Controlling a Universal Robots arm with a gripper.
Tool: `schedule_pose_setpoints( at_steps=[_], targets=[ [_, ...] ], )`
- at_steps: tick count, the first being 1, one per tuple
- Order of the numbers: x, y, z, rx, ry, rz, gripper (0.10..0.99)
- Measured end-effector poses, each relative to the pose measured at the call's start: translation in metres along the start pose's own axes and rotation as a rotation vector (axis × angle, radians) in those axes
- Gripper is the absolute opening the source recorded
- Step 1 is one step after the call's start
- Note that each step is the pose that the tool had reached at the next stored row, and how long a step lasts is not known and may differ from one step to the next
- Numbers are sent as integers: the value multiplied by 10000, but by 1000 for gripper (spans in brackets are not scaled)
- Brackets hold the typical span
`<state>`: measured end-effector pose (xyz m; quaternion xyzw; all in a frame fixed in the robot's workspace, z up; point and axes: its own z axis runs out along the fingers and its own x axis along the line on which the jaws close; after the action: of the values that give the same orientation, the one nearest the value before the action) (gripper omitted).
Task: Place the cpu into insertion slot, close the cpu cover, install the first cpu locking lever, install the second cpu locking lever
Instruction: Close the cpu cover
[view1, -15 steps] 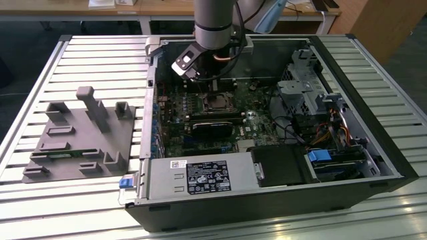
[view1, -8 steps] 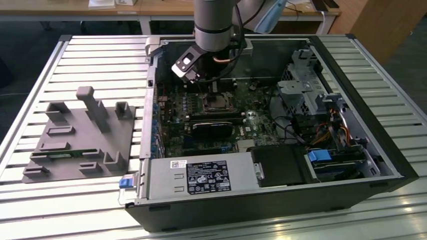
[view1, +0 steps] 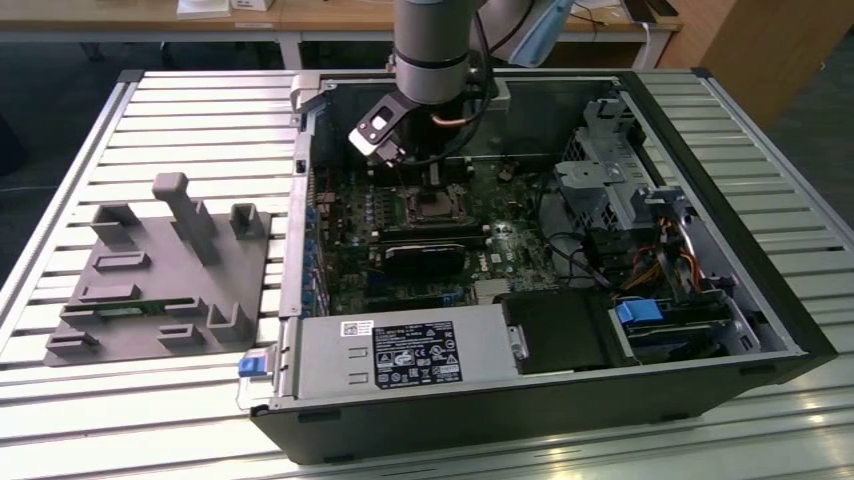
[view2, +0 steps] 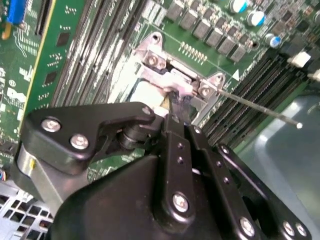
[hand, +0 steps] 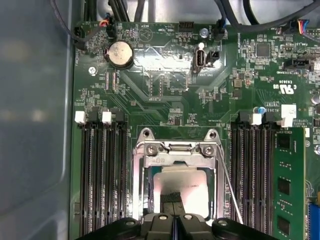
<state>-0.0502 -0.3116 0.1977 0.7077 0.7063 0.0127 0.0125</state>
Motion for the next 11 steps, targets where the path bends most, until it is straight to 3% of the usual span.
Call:
schedule_pose_setpoints(
  at_steps=[7,11],
  targets=[
    [37,10,-77,-7,22,-1,106],
    [36,-63,-79,-6,20,0,106]
  ],
)
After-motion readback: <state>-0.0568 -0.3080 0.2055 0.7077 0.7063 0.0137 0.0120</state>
